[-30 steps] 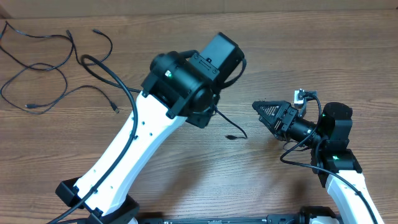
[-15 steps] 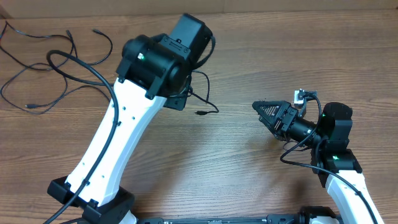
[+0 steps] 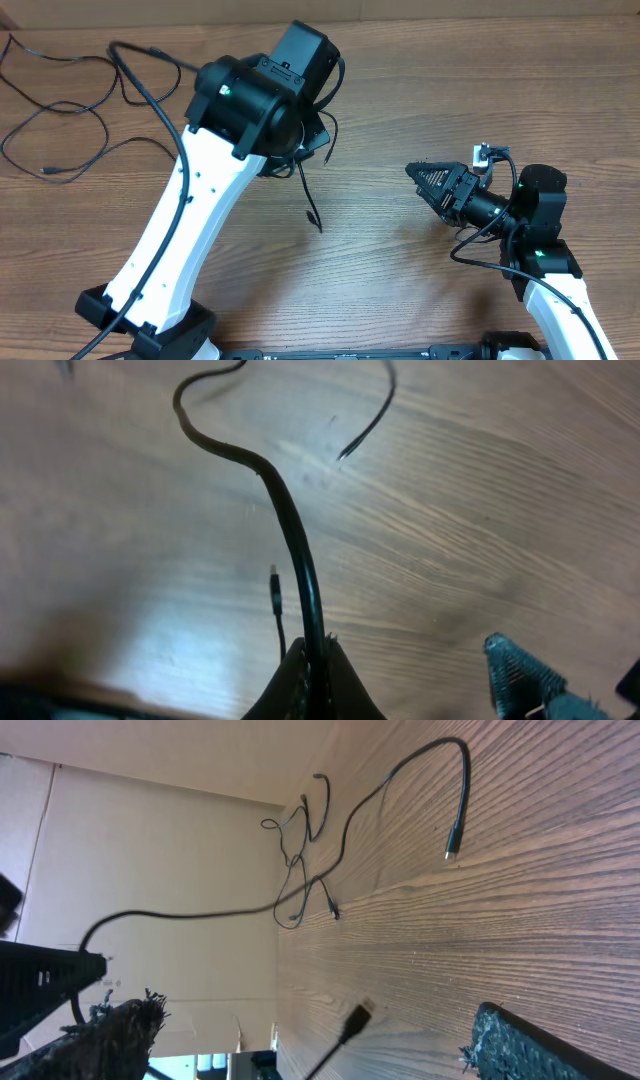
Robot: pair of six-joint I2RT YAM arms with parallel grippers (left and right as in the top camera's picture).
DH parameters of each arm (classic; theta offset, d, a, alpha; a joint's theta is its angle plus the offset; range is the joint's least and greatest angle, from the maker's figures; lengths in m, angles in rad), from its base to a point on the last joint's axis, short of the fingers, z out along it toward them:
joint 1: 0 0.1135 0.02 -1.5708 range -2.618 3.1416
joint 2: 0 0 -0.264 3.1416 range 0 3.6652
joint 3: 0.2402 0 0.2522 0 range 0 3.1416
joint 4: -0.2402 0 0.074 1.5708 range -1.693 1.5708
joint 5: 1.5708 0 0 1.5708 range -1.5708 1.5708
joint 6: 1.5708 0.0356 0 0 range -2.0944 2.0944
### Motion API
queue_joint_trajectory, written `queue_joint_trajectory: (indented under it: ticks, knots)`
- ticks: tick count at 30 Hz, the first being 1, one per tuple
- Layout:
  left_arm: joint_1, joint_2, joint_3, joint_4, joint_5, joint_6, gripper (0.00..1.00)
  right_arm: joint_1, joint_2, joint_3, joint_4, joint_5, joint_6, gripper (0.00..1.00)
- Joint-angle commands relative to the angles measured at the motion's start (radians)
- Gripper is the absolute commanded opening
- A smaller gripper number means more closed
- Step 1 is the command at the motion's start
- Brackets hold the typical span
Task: Untangle cables
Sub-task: 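Carry the dangling cable leftward with the left gripper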
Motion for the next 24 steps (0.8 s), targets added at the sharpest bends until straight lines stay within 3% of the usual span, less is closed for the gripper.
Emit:
queue_joint_trajectory:
  ticks: [1,4,9,24]
  knots:
    - [-0.002,-0.102,0.153,0.001,-0.08,0.339,0.04,-0.001,-0.007,0.008,0.006,0.004,-0.008,1.0]
    - [-0.002,-0.137,0.248,0.003,-0.079,0.514,0.04,-0.001,-0.007,0.008,0.005,0.004,-0.008,1.0]
    - [-0.002,-0.22,0.34,-0.002,0.022,0.693,0.04,-0.001,-0.007,0.008,0.005,0.004,-0.008,1.0]
    - [-0.002,-0.421,0.367,-0.002,0.056,0.603,0.04,-0.001,-0.007,0.008,0.005,0.004,-0.008,1.0]
